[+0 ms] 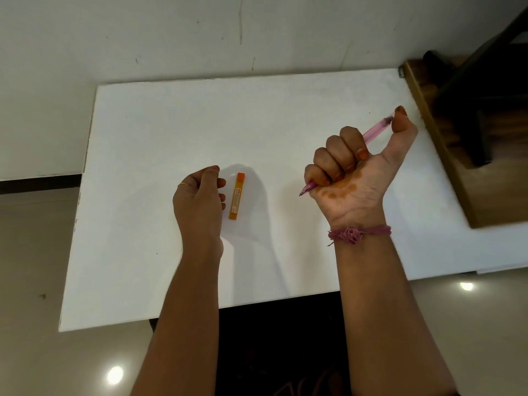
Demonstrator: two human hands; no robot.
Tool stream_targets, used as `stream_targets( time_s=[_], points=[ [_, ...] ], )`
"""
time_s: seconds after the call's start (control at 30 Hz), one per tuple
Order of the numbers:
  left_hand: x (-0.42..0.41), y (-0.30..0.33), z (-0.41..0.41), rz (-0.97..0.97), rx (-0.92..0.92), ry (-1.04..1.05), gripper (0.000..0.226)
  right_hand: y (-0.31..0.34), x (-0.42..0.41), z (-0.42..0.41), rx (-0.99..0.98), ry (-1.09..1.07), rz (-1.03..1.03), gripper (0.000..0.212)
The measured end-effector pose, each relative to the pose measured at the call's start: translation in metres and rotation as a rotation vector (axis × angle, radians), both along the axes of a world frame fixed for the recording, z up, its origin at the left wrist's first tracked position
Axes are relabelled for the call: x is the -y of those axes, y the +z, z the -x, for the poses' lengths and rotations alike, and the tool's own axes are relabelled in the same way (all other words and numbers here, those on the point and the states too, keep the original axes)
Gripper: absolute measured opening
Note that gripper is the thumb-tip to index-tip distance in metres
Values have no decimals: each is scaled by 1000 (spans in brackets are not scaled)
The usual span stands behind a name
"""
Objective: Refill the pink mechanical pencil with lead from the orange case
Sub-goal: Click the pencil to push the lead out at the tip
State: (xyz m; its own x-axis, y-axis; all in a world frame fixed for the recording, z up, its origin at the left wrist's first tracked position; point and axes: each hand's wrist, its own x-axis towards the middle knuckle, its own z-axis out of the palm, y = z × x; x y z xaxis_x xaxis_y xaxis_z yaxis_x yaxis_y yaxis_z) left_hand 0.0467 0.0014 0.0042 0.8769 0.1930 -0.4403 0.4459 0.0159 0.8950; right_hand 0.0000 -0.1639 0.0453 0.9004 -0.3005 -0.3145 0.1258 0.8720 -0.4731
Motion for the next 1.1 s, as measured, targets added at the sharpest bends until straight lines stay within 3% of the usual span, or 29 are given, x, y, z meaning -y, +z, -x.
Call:
stream_targets(
  time_s=[1.1],
  points=[
    [1,2,1,-14,1,-5,11,8,-1,0,10,54,97,55]
  ],
)
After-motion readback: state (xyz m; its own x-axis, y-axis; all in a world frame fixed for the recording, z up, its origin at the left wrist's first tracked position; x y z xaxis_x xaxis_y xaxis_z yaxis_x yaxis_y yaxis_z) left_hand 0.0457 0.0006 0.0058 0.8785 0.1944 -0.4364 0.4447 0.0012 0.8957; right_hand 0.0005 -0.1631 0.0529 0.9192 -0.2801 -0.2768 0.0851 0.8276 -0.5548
